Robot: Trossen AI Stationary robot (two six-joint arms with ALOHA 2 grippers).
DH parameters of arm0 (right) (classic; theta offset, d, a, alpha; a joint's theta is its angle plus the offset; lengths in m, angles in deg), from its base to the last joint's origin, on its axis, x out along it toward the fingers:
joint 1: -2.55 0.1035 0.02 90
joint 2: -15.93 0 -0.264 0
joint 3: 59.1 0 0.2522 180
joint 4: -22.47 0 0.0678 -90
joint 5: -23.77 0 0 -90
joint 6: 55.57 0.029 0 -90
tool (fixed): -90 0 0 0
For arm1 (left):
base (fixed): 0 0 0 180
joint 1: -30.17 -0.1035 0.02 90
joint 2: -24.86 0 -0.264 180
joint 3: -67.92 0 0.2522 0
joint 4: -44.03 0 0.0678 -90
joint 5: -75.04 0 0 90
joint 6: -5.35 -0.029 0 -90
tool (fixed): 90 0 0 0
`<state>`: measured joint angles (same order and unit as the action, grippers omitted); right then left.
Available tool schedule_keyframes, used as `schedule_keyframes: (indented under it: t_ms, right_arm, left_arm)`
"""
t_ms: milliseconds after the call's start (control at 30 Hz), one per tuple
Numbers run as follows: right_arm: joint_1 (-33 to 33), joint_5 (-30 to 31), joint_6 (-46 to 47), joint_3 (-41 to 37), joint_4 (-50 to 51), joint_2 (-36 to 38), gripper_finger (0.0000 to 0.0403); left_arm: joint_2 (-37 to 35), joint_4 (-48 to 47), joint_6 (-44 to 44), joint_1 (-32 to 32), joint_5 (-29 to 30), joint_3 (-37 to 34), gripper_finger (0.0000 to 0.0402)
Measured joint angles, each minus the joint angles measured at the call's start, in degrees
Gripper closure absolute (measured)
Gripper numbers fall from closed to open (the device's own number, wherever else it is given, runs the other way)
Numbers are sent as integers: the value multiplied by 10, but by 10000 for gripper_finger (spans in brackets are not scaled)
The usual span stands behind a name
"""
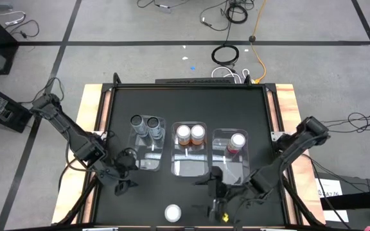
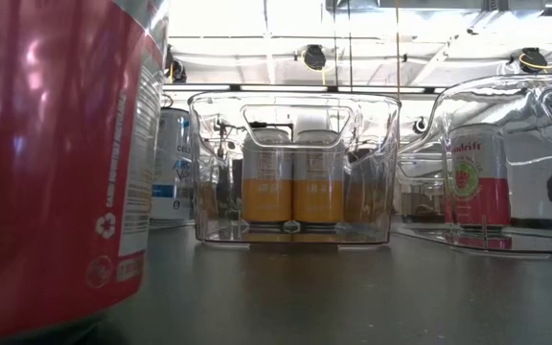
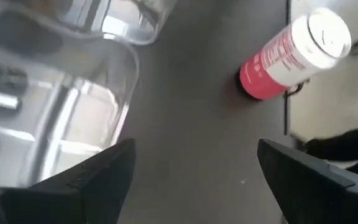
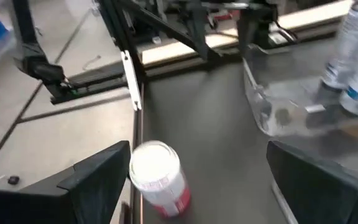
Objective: Sort soda cans
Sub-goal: Put the pink-white soda can into the right transparent bin
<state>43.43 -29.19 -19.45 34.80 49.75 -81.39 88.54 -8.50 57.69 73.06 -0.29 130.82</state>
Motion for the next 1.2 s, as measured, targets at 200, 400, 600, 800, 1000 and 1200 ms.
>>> schedule_keyframes:
  t_ms: [200,400,600,800,1000,1200]
  right_arm:
    - [-12,0,-30,49,-13,-59,32]
    - [-35,-33,-41,225,129,-162,32]
    - [-55,-92,-32,446,298,-299,32]
    - [-63,-141,29,546,378,-390,32]
    - [-63,-164,89,542,366,-417,32]
    - [-63,-172,112,542,369,-435,32]
  left_arm:
    - [0,3,-103,3,2,0,56]
    - [0,-2,-160,3,-18,0,56]
    - [-13,-25,-183,3,-24,0,56]
    - [-30,-25,-216,9,-25,0,56]
    - [-38,-29,-230,20,-25,0,56]
    - [-38,-29,-244,23,-25,0,56]
